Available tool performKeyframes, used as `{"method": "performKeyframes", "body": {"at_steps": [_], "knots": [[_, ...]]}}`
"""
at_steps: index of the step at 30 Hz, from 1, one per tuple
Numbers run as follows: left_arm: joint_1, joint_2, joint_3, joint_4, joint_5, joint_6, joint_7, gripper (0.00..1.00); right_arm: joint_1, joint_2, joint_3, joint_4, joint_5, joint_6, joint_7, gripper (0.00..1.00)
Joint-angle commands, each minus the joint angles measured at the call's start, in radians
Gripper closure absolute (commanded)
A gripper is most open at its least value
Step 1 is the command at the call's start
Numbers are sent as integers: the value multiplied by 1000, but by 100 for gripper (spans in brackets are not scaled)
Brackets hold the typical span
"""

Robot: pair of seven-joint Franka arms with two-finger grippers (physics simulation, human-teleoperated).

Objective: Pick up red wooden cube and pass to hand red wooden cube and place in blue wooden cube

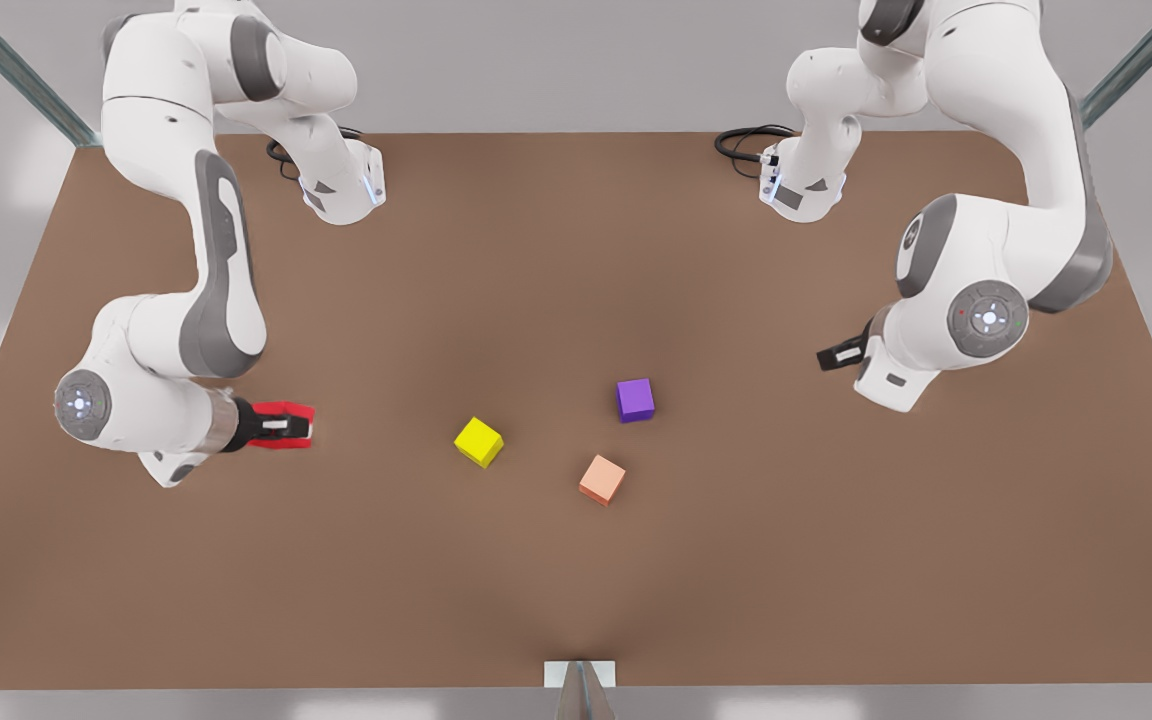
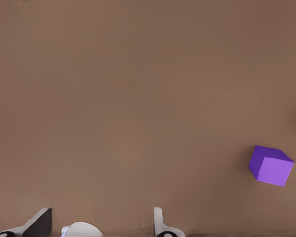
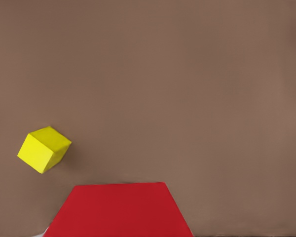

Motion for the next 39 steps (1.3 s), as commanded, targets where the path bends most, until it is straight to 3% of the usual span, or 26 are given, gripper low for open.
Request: {"method": "performKeyframes", "body": {"at_steps": [1, 7, 17, 30, 39], "knots": [[-5, 0, -3, -1, 0, -22, 384, 0, -4, 10, -41, 1, -117, -71, 228, 44], [0, 22, -3, -1, 0, -19, 385, 0, -68, 131, -127, 97, -146, -23, 81, 44], [20, 31, 0, 2, -60, -26, 400, 0, -202, 222, -131, 139, -140, 153, -296, 43], [14, 35, -1, 0, -80, -51, 399, 0, -217, 88, -130, -209, -140, 481, -348, 43], [11, 51, -1, -1, -81, -51, 396, 0, -245, 84, -128, -341, -132, 736, -413, 42]]}}
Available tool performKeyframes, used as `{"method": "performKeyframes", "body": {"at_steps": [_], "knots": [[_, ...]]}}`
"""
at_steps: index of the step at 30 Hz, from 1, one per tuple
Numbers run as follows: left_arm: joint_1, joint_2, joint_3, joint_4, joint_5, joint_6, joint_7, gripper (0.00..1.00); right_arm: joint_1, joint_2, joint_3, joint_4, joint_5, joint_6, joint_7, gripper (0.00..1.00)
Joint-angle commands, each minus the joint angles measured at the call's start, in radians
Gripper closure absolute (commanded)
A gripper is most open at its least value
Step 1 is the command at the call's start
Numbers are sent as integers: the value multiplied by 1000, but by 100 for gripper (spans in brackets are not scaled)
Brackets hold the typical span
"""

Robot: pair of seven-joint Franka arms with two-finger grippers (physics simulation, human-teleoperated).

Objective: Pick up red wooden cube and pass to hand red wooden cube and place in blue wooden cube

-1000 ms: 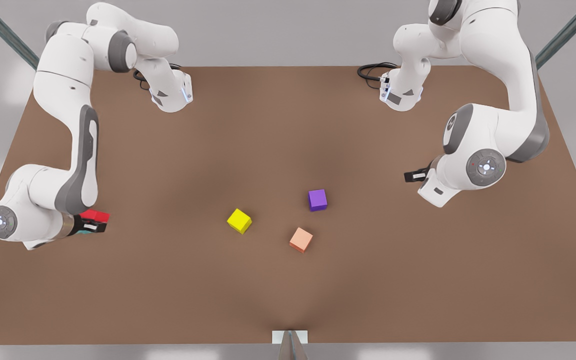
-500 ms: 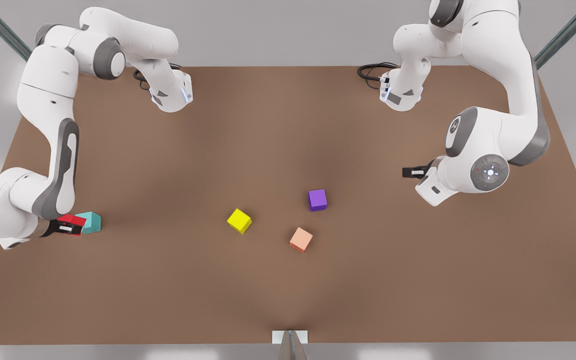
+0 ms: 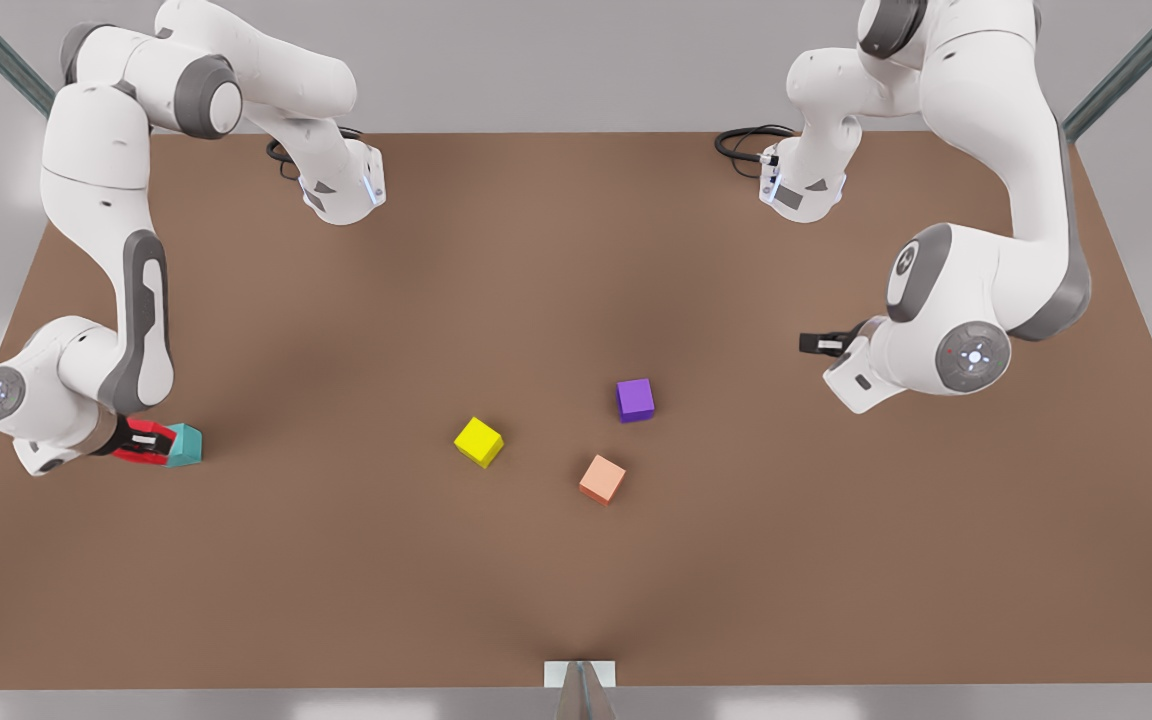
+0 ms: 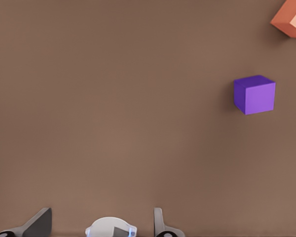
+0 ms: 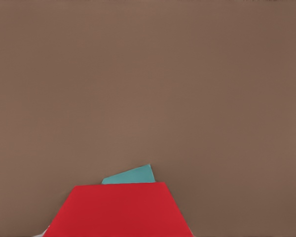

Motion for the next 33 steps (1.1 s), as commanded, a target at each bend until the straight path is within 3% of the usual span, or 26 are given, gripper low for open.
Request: {"method": "performKeyframes", "body": {"at_steps": [1, 12, 13, 14, 15, 33], "knots": [[0, 0, 0, 0, 0, -1, 46, 0, -4, -3, 0, -20, 0, 129, -121, 42], [-2, 6, 0, 0, 0, -4, 44, 0, -10, 0, 0, -86, 35, 163, -122, 39], [-2, 6, -2, 0, 0, -4, 44, 0, -10, -1, 2, -86, 35, 163, -121, 34], [-3, 6, 0, 0, 0, -4, 44, 0, -10, -1, 2, -86, 37, 162, -118, 1], [-3, 6, 0, 2, 0, -3, 44, 0, -10, -1, 2, -86, 37, 160, -116, 0], [3, 7, 0, 2, 5, -3, 46, 0, -7, -95, 3, -84, 44, 4, -121, 0]]}}
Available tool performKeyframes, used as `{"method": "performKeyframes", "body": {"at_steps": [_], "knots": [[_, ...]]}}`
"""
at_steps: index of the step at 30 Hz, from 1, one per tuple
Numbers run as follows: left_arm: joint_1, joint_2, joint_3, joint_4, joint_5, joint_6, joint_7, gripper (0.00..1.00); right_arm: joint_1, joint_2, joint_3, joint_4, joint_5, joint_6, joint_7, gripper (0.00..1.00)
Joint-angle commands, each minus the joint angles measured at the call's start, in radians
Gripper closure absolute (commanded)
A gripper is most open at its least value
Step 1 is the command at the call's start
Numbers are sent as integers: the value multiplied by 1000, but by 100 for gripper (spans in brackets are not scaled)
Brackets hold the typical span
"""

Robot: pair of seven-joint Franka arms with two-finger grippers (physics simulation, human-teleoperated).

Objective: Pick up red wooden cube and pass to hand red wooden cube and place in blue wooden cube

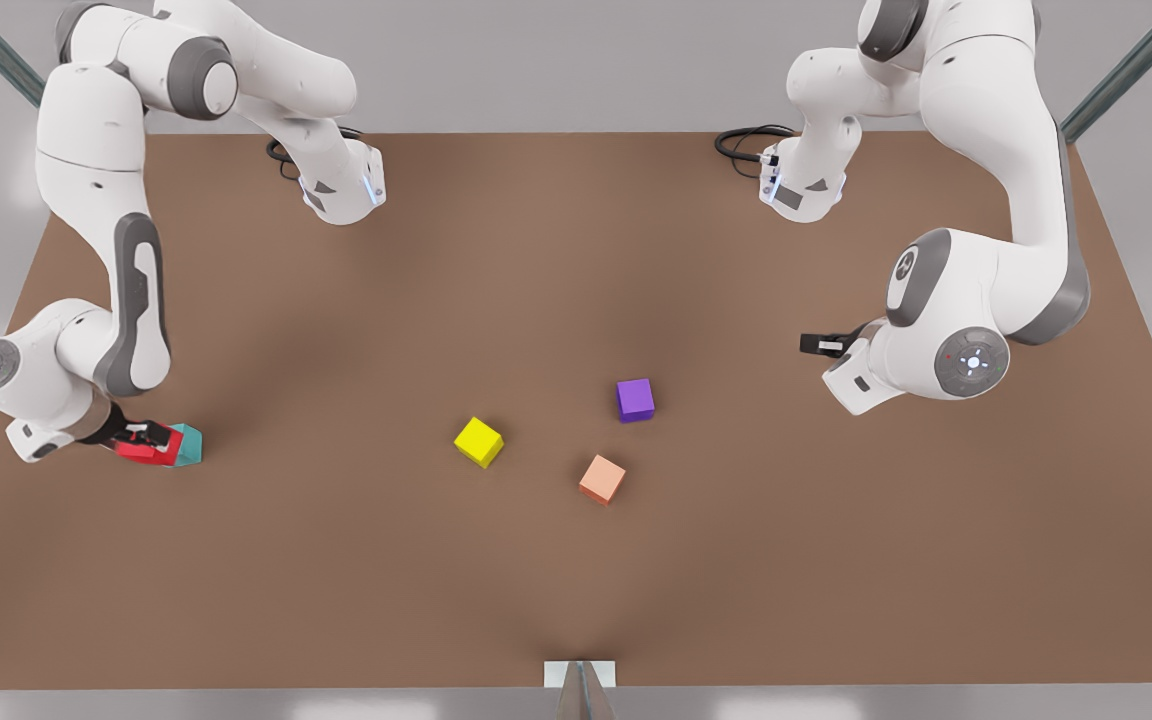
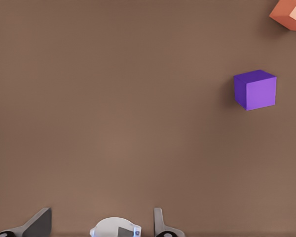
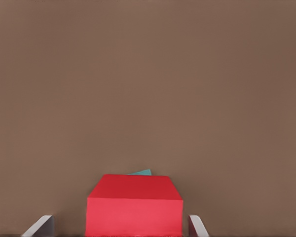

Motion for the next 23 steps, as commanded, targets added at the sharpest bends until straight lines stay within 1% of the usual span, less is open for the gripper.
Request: {"method": "performKeyframes", "body": {"at_steps": [1, 3, 4, 5, 6, 7, 9, 10, 11, 13, 14, 15, 17, 18, 23], "knots": [[-1, -2, 0, 2, 3, -1, 8, 0, -1, -29, -3, 5, 2, -101, -33, 0], [-1, -2, 0, 2, 5, -1, 8, 0, -1, -85, -6, 30, -1, -216, -35, 0], [-1, -2, 0, 3, 12, 6, 8, 0, 5, -130, -3, 68, -4, -306, -24, 0], [-8, -10, -6, 5, 104, 6, 5, 0, 26, -133, 5, 137, -7, -381, 9, 0], [-5, -8, -22, 39, 144, 6, 5, 0, 75, -122, 7, 206, -7, -449, 46, 0], [-6, -8, -22, 39, 146, 6, 5, 0, 147, -121, 5, 219, -16, -457, 157, 0], [-6, -10, -22, 42, 146, 3, 5, 0, 244, -35, 3, 415, -27, -665, 371, 0], [-6, -10, -22, 42, 146, 1, 4, 0, 303, -3, 7, 504, -140, -765, 381, 0], [-6, -10, -22, 42, 146, 1, 5, 0, 315, -9, 5, 531, -154, -816, 370, 0], [-6, -10, -22, 42, 146, 3, 5, 0, 309, -47, 7, 622, -153, -990, 336, 0], [-5, -10, -22, 42, 144, 3, 5, 0, 251, -136, 65, 575, -154, -1012, 341, 0], [-5, -8, -22, 42, 144, 3, 5, 0, 186, -257, 148, 493, -166, -1014, 347, 0], [-3, -8, -22, 42, 144, 1, 7, 0, 163, -358, 178, 429, -168, -1013, 349, 0], [-3, -8, -22, 42, 144, 1, 5, 0, 161, -400, 178, 377, -170, -1004, 356, 0], [-3, -8, -22, 42, 144, 1, 5, 0, 149, -411, 180, 364, -171, -1001, 364, 0]]}}
